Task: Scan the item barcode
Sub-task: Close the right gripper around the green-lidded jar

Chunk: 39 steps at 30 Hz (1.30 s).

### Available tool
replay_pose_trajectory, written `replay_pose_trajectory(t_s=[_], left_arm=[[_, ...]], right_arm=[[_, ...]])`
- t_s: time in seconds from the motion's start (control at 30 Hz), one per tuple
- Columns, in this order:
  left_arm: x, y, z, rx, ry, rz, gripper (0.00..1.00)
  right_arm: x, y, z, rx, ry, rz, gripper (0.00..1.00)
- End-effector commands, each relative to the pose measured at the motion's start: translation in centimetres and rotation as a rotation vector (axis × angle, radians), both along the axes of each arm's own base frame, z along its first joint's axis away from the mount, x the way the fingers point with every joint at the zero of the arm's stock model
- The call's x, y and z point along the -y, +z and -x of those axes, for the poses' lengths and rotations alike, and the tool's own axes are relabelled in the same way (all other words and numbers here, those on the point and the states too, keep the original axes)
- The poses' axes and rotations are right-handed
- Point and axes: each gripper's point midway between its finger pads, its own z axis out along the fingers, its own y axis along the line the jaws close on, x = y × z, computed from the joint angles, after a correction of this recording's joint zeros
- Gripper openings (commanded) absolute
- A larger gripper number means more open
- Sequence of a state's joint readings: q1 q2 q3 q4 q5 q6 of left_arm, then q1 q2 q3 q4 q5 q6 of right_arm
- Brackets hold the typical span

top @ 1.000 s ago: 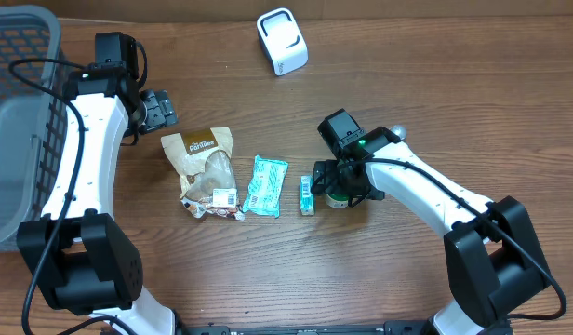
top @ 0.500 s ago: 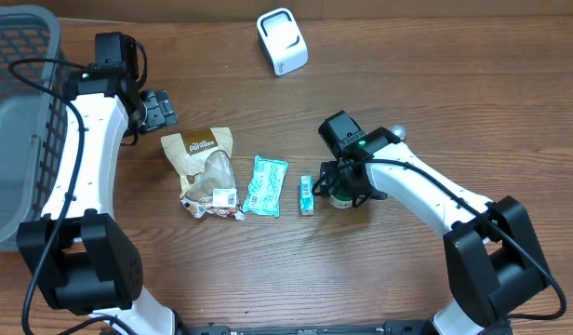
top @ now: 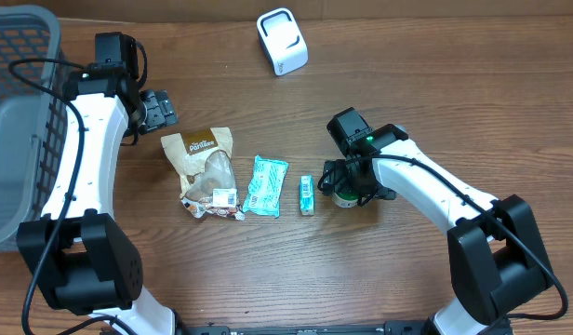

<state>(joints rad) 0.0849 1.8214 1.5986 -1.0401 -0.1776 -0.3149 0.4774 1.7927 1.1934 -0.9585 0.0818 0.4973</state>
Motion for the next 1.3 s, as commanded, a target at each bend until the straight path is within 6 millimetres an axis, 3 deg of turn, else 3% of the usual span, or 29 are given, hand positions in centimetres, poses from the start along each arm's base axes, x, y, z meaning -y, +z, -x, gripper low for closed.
replay_pose_trajectory(t_s=[0.0,0.33,0.6,1.27], left_arm=[[0.2,0.9,-0.2,0.023,-0.009,-0.015,1.0],[0.2,0.9,-0.2,0.023,-0.009,-0.015,1.0],[0.2,0.9,-0.2,0.023,-0.009,-0.015,1.0],[0.2,0.9,-0.2,0.023,-0.009,-0.015,1.0]], right_arm=[[0.0,-0.1,0.0,-0.003,-0.003,-0.005,1.0],[-0.6,-0.1,0.0,-0.008,0.0,-0.033,1.0],[-0.7,-0.2,0.1,-0.012,0.002,-0.041,0.93],[-1.3,-0.1,-0.1,0.032,0.04,-0.001,0.93]])
